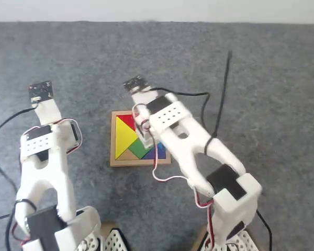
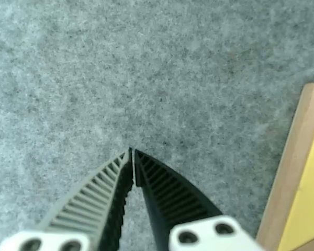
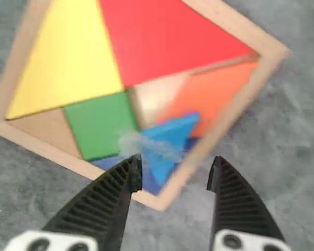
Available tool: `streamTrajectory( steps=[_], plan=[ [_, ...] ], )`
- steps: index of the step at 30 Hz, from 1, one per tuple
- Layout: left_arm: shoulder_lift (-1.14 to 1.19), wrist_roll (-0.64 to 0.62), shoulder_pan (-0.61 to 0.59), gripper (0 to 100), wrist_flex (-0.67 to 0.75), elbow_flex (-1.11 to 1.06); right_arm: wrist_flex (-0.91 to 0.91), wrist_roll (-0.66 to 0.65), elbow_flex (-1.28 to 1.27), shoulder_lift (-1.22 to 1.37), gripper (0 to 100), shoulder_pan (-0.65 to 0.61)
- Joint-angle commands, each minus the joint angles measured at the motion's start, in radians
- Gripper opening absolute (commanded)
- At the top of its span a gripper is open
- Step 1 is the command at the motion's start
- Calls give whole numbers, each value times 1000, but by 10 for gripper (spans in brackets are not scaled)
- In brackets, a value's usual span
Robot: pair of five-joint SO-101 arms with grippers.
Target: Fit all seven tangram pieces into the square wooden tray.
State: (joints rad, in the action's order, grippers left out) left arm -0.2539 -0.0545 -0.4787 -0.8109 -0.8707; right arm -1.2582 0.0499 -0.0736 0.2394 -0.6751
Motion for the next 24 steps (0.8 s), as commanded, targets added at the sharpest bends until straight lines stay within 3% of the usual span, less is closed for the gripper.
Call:
streamTrajectory(
  steps=[1, 5, 9, 15, 17, 24],
  plan=[
    [-6, 8, 3, 13, 5, 12, -50, -23, 31, -163, 204, 51],
    [-6, 8, 3, 13, 5, 12, -58, -64, -43, -286, 147, 101],
    [-8, 9, 3, 13, 3, 12, -18, -71, -117, -381, 24, 263],
    [-8, 9, 5, 13, 3, 12, 133, -57, -201, -440, 83, 539],
    [-8, 9, 5, 13, 3, 12, 108, -18, -206, -450, 92, 536],
    [-8, 9, 5, 13, 3, 12, 19, -32, -210, -535, 98, 321]
  ],
)
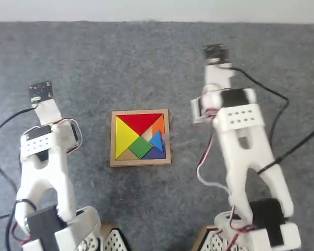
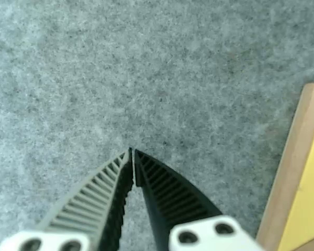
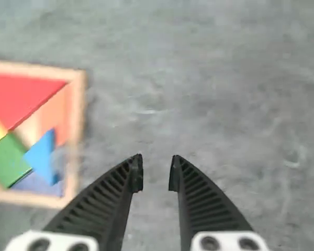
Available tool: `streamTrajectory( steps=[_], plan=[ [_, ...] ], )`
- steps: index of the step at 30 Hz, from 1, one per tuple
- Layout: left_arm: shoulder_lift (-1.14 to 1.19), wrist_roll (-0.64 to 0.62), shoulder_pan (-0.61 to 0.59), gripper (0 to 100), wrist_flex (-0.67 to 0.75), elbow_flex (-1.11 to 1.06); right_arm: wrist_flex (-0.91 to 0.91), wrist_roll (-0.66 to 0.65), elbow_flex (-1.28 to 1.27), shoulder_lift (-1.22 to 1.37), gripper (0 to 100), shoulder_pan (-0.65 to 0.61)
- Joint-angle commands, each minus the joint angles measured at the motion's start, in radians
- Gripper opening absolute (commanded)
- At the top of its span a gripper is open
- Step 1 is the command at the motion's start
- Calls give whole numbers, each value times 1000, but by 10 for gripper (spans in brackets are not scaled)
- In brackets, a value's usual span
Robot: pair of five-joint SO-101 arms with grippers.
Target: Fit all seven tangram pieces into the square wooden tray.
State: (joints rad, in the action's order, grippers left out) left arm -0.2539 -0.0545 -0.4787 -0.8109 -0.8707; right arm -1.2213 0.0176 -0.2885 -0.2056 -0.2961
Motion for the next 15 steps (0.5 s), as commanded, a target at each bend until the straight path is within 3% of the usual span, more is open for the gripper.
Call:
streamTrajectory(
  steps=[1, 7, 12, 15],
  plan=[
    [-8, 9, 5, 13, 3, 12, -16, 0, -11, -108, 98, -82],
    [-8, 9, 5, 13, 3, 12, 136, -3, -206, -143, 95, -312],
    [-8, 9, 5, 13, 3, 12, 463, -3, -364, -45, 94, -312],
    [-8, 9, 5, 13, 3, 12, 516, -3, -379, 24, 94, -300]
  ],
)
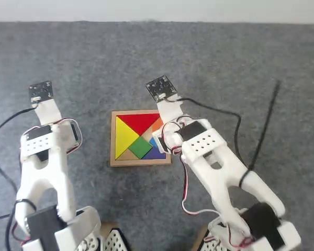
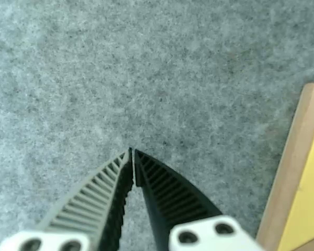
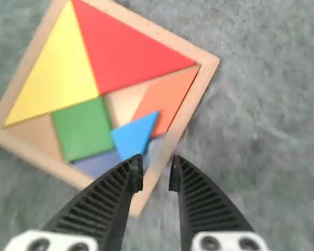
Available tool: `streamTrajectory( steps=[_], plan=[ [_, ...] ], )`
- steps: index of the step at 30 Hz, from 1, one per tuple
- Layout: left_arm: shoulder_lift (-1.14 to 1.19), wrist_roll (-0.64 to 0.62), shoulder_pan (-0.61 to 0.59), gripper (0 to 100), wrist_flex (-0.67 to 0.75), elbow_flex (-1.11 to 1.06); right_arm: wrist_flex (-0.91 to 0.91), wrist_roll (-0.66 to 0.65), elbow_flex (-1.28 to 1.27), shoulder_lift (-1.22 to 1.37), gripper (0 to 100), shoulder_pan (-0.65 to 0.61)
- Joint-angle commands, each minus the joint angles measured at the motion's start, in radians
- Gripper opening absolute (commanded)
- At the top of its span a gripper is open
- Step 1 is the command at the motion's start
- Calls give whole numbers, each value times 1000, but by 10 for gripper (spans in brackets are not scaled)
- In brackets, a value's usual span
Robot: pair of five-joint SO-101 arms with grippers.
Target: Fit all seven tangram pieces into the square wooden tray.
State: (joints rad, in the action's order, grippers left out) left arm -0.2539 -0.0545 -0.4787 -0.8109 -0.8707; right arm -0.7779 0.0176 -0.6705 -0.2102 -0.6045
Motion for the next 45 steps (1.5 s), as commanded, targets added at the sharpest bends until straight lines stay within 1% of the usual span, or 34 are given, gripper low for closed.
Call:
streamTrajectory(
  steps=[1, 6, 10, 12, 14, 23, 28, 29, 30, 32, 34, 36, 38, 41, 45],
  plan=[
    [-8, 9, 5, 13, 3, 12, 76, -3, 3, 48, 94, 19],
    [-8, 9, 5, 13, 3, 10, 70, -3, 32, 136, 90, 84],
    [-8, 9, 5, 13, 3, 10, 68, -5, 49, 157, 0, 150],
    [-8, 9, 5, 13, 3, 10, 45, -5, 74, 157, 17, 200],
    [-8, 9, 5, 13, 3, 10, 10, -5, 114, 159, 6, 252],
    [-8, 9, 5, 13, 3, 10, -97, 2, 307, 159, 7, 570],
    [-8, 9, 5, 13, 3, 10, -150, 11, 391, 156, 13, 677],
    [-8, 9, 5, 13, 3, 10, -180, 37, 413, 153, 28, 687],
    [-8, 9, 5, 13, 3, 10, -220, 78, 434, 142, 59, 690],
    [-8, 9, 5, 13, 3, 10, -298, 124, 465, 110, 165, 690],
    [-8, 9, 5, 13, 3, 10, -364, 92, 482, 61, 264, 685],
    [-8, 9, 5, 13, 3, 10, -414, 37, 483, -5, 309, 662],
    [-8, 9, 5, 13, 3, 10, -449, -2, 463, -84, 303, 624],
    [-8, 9, 5, 13, 3, 10, -467, -54, 394, -216, 268, 538],
    [-8, 9, 5, 13, 3, 10, -461, -201, 253, -392, 210, 390]
  ],
)
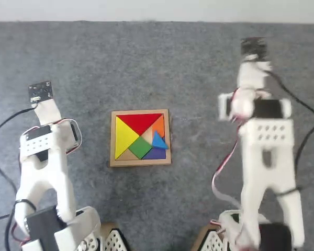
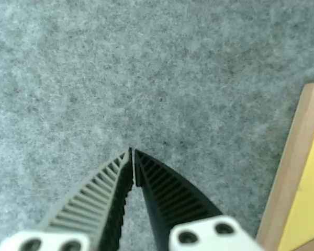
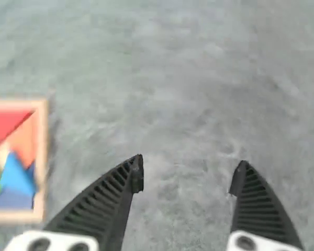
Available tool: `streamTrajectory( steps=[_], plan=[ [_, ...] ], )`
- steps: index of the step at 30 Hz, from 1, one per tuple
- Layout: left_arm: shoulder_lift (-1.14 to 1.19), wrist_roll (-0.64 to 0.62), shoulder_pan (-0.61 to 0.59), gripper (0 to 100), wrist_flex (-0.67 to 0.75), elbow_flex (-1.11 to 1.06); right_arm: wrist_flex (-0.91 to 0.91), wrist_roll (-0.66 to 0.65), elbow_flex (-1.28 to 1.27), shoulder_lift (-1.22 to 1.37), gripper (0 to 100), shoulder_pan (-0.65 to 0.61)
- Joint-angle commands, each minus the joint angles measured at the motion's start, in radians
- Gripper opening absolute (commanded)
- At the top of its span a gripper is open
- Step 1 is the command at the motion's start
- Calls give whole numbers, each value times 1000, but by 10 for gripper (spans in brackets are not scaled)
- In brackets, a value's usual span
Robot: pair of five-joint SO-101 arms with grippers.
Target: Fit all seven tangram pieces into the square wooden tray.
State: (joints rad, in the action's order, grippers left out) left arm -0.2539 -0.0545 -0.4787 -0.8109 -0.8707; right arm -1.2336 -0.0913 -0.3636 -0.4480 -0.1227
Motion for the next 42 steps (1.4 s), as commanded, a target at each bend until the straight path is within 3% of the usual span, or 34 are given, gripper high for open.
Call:
streamTrajectory(
  steps=[1, 8, 15, 23, 30, 42],
  plan=[
    [-8, 9, 5, 13, 3, 10, 12, -104, -87, -196, 194, -116],
    [-8, 9, 5, 13, 3, 10, 27, -135, -221, -499, 102, -182],
    [-8, 9, 5, 13, 3, 10, -81, -135, -219, -664, 102, -366],
    [-6, 9, 17, 13, 3, 10, -27, -141, -221, -231, 102, -533],
    [-6, 9, 15, 13, 3, 10, 188, -213, -215, 223, 102, -553],
    [-8, 9, 17, 13, 3, 10, 312, -235, -215, 343, 102, -553]
  ],
)
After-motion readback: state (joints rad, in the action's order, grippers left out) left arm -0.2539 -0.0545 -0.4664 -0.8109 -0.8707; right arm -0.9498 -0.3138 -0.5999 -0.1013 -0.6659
